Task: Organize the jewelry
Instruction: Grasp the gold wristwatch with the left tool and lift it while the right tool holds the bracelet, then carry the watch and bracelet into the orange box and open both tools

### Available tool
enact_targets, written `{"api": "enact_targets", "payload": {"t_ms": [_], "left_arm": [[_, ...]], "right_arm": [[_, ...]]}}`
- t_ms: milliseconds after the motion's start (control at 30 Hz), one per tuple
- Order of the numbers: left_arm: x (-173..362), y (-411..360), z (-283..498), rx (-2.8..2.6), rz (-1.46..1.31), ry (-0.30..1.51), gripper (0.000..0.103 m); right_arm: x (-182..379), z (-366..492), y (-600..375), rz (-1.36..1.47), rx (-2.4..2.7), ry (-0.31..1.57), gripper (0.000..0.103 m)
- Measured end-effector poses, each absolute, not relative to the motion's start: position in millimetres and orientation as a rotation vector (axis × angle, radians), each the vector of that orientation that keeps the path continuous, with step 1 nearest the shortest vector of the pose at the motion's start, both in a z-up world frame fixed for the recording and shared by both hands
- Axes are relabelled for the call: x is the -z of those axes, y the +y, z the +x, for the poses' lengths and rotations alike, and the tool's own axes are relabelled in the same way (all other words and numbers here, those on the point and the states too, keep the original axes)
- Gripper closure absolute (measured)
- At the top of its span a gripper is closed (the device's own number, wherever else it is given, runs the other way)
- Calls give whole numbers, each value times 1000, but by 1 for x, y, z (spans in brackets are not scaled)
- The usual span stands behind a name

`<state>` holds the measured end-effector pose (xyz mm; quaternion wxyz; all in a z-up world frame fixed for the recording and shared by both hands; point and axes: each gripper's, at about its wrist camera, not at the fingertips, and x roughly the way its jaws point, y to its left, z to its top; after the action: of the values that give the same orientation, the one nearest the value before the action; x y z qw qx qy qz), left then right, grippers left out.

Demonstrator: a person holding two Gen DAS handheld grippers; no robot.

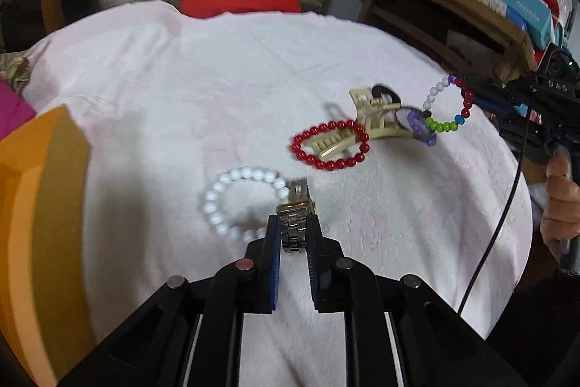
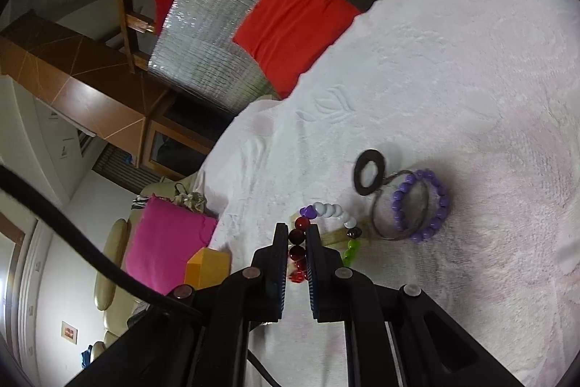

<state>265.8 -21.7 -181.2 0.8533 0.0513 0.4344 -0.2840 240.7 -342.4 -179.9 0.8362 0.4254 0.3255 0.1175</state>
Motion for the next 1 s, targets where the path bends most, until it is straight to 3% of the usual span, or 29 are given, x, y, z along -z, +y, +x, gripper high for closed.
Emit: {"api": "enact_targets", "payload": {"t_ms": [467,1000], "left_arm": [[142,29,235,573,-9,794,89],[89,89,221,486,-135,596,89]], "right_arm": [[145,234,-262,797,-416,679,92],[146,236,-192,729,-554,726,92]]}}
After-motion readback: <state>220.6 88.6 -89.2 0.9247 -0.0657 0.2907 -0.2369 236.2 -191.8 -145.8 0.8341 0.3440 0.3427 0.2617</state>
